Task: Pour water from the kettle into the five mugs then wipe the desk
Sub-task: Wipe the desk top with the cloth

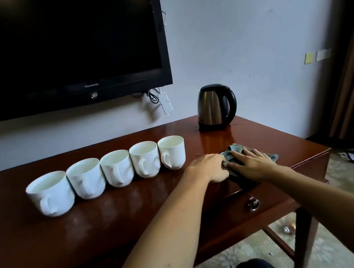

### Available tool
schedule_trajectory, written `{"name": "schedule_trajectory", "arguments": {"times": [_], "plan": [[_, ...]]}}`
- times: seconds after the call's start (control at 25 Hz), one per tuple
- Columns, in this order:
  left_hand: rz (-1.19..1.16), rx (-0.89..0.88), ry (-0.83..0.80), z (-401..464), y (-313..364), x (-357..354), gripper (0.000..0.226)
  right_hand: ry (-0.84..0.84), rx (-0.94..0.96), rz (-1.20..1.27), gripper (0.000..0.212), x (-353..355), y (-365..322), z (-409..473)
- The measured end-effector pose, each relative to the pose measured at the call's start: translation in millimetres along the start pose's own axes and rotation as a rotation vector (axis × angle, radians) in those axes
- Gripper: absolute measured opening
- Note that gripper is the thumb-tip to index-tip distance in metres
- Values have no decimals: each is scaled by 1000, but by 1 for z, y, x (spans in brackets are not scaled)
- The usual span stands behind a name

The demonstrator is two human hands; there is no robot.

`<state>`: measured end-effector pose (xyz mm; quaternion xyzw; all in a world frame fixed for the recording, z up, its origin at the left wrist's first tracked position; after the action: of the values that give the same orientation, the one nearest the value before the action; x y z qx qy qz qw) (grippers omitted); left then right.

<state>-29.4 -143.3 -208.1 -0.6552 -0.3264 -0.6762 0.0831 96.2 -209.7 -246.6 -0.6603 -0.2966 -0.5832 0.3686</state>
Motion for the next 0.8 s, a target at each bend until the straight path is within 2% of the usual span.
{"name": "schedule_trajectory", "arguments": {"times": [0.32, 0.8], "plan": [[54, 55, 89, -39, -24, -4, 39, -51, 32, -24, 69, -9, -42, -26], [49, 255, 192, -193, -145, 26, 46, -81, 205, -60, 71, -33, -212, -111]]}}
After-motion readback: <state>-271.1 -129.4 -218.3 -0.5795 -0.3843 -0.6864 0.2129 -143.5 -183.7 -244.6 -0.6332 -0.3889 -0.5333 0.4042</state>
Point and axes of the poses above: each hand's wrist, its own z-axis towards the middle knuckle, its own x-axis out of the back of the hand, y = z × x, the point moved 7 cm from there along z, towards the middle knuckle, and after that the axes turned 4 degrees about -z, right-handed, at the moved point
